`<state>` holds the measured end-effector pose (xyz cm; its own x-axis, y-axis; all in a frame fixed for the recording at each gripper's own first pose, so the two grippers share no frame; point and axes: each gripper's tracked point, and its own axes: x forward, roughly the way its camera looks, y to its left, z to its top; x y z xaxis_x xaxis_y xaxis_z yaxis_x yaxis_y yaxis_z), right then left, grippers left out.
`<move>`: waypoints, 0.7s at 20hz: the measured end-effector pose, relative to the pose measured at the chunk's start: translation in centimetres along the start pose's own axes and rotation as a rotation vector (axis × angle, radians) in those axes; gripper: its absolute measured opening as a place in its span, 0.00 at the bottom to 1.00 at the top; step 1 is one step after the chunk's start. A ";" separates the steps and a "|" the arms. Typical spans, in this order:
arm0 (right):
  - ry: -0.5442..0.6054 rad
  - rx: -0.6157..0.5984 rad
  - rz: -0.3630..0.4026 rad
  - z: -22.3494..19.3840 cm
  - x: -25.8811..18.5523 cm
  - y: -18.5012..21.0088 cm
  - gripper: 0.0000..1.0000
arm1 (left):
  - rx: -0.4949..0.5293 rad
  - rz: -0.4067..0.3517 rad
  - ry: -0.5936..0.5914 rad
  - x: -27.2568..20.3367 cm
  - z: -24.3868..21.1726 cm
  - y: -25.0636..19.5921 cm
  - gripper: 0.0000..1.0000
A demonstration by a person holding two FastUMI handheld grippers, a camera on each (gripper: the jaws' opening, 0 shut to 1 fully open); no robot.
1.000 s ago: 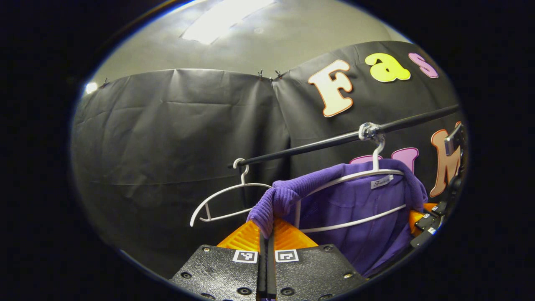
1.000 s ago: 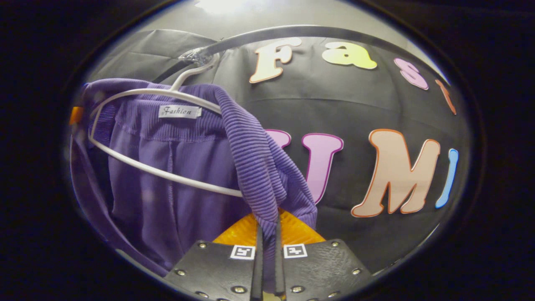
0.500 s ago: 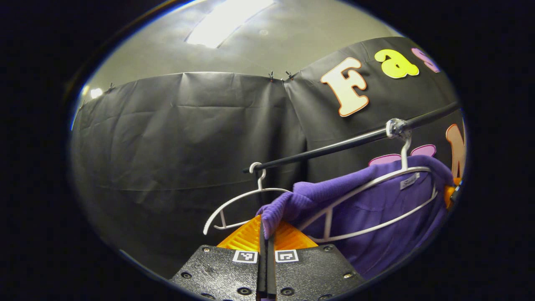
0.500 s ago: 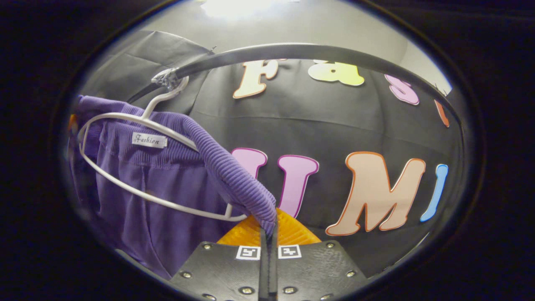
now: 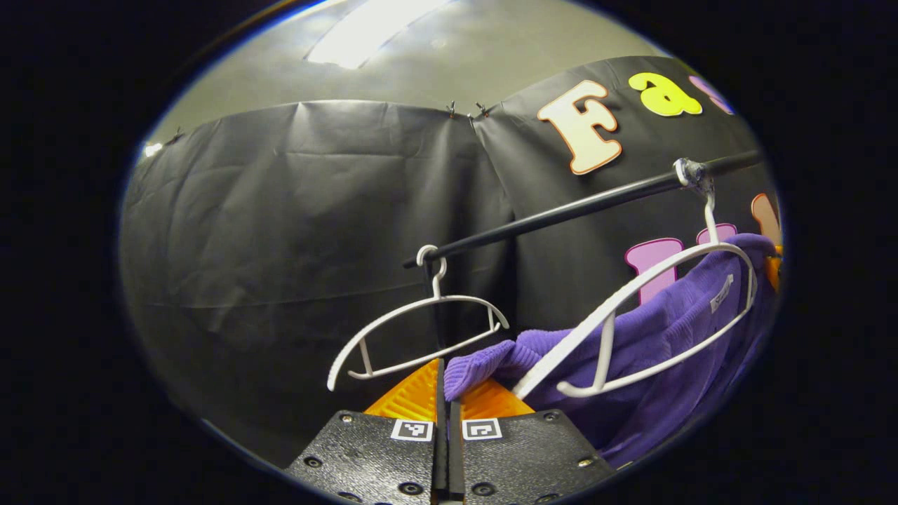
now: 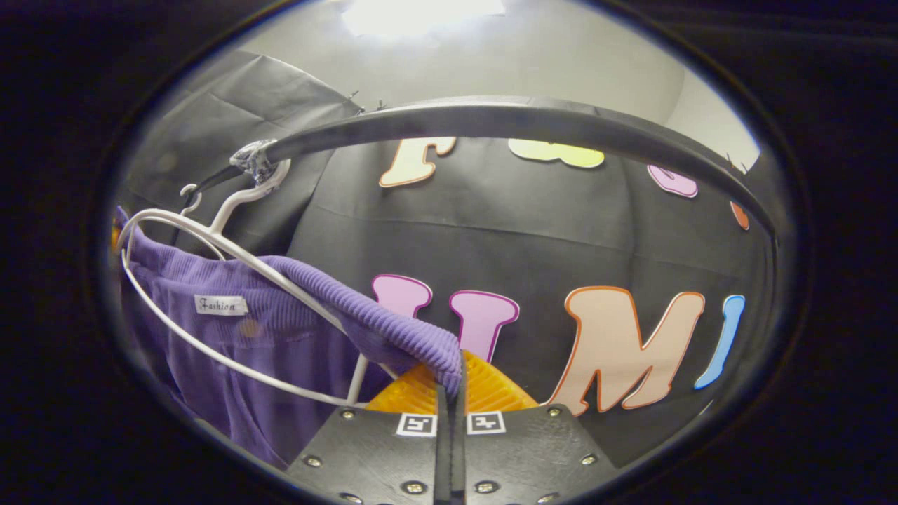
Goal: Grasp the clothes on the hanger with both hands and then place them into the laundry hamper below.
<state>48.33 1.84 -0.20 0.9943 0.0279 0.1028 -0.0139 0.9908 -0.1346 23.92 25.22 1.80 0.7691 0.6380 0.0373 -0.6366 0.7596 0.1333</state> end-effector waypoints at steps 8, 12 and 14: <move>-0.025 -0.021 -0.054 0.6 1.5 -0.3 0.01 | 0.004 -0.068 -0.043 0.6 -2.0 -0.9 0.01; -0.049 -0.048 -0.081 1.1 2.2 -0.7 0.01 | 0.024 -0.084 -0.030 0.4 -3.5 -1.4 0.01; -0.048 -0.047 -0.090 0.8 2.3 -0.8 0.01 | 0.013 -0.097 -0.010 0.3 -4.4 -1.9 0.01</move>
<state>50.53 1.23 0.90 0.9851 -0.0535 0.1634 0.0814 0.9822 -0.1690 25.16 24.55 -2.85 0.8276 0.5603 0.0336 -0.5585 0.8159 0.1493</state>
